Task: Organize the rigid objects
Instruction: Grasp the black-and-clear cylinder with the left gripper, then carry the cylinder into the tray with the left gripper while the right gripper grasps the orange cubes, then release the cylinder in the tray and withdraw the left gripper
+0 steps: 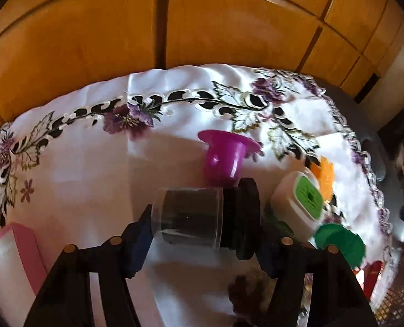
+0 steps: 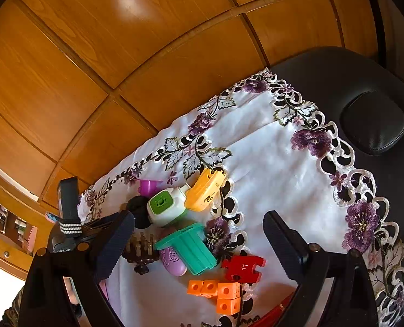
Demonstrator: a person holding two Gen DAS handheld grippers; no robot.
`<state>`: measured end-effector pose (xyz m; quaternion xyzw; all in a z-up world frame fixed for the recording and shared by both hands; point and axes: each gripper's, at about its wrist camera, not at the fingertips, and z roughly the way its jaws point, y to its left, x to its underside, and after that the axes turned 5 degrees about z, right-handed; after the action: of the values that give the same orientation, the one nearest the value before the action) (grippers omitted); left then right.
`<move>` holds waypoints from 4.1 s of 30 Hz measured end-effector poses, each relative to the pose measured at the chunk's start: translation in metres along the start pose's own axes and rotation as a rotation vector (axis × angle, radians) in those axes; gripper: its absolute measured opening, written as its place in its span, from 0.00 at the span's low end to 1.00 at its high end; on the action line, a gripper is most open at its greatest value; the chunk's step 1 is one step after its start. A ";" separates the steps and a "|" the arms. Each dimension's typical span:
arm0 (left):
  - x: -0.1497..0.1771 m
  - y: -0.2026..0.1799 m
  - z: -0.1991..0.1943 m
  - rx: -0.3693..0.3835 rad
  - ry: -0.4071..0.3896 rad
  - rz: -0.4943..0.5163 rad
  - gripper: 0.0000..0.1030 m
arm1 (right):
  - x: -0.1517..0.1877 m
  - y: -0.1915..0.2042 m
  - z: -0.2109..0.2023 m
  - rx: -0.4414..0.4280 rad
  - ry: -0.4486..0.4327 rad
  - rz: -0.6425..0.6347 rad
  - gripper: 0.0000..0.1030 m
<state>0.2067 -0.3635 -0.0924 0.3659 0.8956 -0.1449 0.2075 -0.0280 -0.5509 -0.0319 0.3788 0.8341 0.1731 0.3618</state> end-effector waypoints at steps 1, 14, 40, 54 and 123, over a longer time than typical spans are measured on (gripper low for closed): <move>0.003 0.000 -0.005 -0.002 -0.011 -0.002 0.63 | 0.000 -0.001 0.000 0.004 0.001 0.000 0.94; 0.072 0.017 -0.112 -0.073 -0.166 -0.067 0.63 | 0.001 -0.004 0.008 0.083 0.026 -0.005 0.90; 0.232 0.064 -0.201 -0.086 -0.224 -0.271 0.63 | 0.064 0.015 0.034 0.210 0.303 -0.129 0.62; 0.254 0.100 -0.214 -0.087 -0.255 -0.356 0.63 | 0.090 0.026 0.066 0.443 0.225 -0.182 0.61; 0.278 0.103 -0.220 -0.336 -0.251 -0.417 0.83 | 0.162 0.108 0.038 0.227 0.161 -0.514 0.59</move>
<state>0.0427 -0.0366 -0.0445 0.1141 0.9303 -0.0782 0.3398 -0.0191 -0.3570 -0.0733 0.1783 0.9427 0.0107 0.2817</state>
